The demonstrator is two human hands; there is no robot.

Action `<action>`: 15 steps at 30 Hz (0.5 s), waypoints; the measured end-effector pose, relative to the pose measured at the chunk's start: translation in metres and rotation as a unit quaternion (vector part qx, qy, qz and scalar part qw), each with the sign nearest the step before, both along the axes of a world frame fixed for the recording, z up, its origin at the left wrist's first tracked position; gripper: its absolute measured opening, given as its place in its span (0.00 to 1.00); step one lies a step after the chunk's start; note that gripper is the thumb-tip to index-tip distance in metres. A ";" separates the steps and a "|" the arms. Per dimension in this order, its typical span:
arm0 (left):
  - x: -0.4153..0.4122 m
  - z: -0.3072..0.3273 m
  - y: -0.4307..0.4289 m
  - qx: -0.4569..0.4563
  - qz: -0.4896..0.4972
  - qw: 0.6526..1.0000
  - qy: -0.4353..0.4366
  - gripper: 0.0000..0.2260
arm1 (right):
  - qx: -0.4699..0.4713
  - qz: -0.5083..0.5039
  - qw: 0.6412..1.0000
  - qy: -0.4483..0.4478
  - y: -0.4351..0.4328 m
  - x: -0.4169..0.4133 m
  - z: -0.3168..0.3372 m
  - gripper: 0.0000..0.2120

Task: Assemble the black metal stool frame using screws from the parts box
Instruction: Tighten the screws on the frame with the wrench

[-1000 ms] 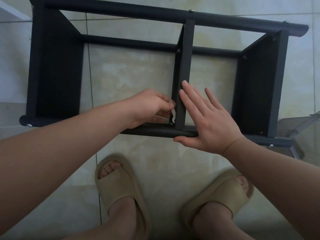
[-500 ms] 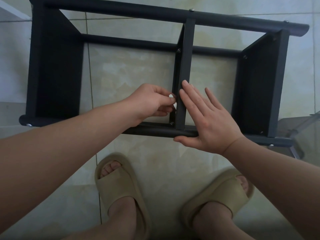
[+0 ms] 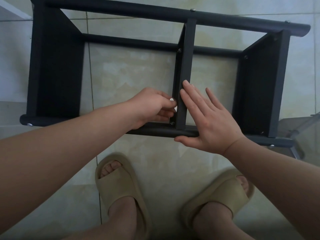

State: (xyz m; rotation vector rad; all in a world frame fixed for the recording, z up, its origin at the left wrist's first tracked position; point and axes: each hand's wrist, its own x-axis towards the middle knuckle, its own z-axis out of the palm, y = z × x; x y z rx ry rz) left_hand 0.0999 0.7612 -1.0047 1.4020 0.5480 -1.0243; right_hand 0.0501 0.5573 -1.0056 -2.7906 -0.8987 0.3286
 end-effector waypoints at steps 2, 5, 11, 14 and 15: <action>0.000 0.000 0.000 -0.005 0.001 1.000 0.012 0.02 | 0.000 -0.001 1.000 0.001 0.000 0.000 0.001 0.50; 0.000 0.000 0.000 -0.011 -0.007 1.000 0.022 0.04 | -0.001 -0.001 1.000 0.003 0.000 0.000 0.001 0.50; 0.003 0.001 0.003 -0.012 -0.044 0.999 0.025 0.06 | 0.000 -0.002 1.000 0.003 0.000 0.000 0.000 0.50; 0.005 0.001 0.007 -0.008 -0.066 0.998 0.020 0.06 | -0.005 0.001 1.000 0.000 0.000 0.000 -0.001 0.50; 0.005 0.001 0.008 -0.008 -0.074 0.997 0.017 0.06 | -0.005 0.002 1.000 -0.003 -0.001 0.000 -0.001 0.50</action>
